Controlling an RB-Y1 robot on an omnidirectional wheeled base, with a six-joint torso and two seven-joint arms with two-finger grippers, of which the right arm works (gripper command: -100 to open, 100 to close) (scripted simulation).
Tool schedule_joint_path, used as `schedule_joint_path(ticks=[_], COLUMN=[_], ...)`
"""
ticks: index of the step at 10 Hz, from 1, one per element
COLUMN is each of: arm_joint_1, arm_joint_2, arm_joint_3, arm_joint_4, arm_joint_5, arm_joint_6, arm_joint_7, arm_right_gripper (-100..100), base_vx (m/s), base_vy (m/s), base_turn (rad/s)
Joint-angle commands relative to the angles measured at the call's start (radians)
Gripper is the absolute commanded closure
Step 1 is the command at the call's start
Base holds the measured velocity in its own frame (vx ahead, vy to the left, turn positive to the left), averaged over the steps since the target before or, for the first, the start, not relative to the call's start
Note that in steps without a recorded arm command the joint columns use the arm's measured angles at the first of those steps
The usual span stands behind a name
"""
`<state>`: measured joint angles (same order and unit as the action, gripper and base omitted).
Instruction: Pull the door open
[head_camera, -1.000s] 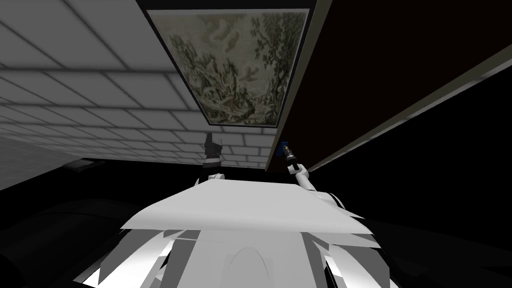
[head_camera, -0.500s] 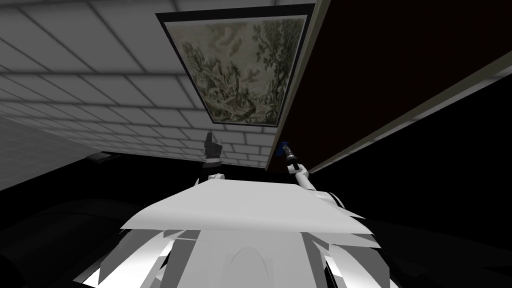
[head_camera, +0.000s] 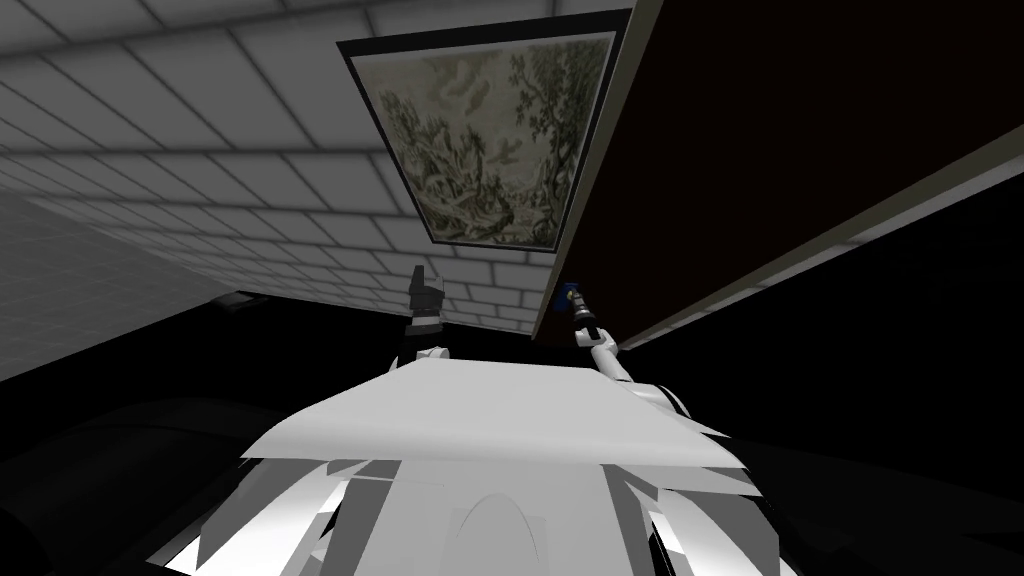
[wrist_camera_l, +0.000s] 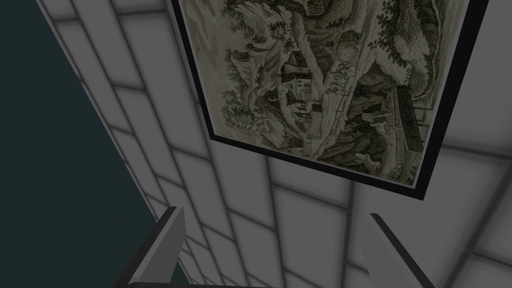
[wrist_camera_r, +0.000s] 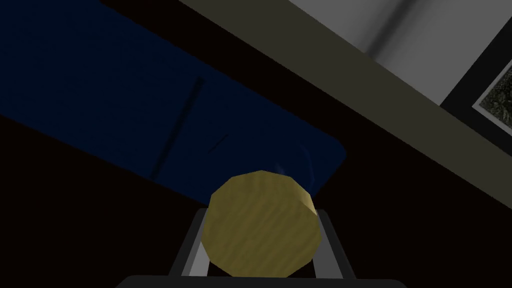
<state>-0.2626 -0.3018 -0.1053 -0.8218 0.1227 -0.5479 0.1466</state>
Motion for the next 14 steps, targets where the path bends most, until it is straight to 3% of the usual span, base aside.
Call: schedule_joint_path(ticks=[1, 4, 6, 9, 11, 14], arm_joint_1=[-0.011, -0.012, -0.015, -0.016, -0.018, -0.02], arm_joint_2=[-0.006, -0.007, -0.009, -0.01, -0.012, -0.013], arm_joint_3=[-0.001, 0.003, 0.011, 0.014, 0.022, 0.026], arm_joint_4=[0.02, 0.021, 0.023, 0.023, 0.025, 0.025], arm_joint_5=[-0.05, -0.083, -0.148, -0.183, -0.249, -0.284], arm_joint_6=[-0.006, -0.004, 0.001, 0.004, 0.009, 0.011], arm_joint_7=[-0.05, -0.107, -0.174, -0.232, -0.296, -0.357], arm_right_gripper=[100, 100, 100, 100, 100, 100], base_vx=[-0.089, -0.053, -0.061, -0.057, -0.067, -0.057], base_vy=[-0.054, -0.051, -0.044, -0.045, -0.043, -0.043], base_turn=[0.156, 0.091, 0.144, 0.087, 0.137, 0.088])
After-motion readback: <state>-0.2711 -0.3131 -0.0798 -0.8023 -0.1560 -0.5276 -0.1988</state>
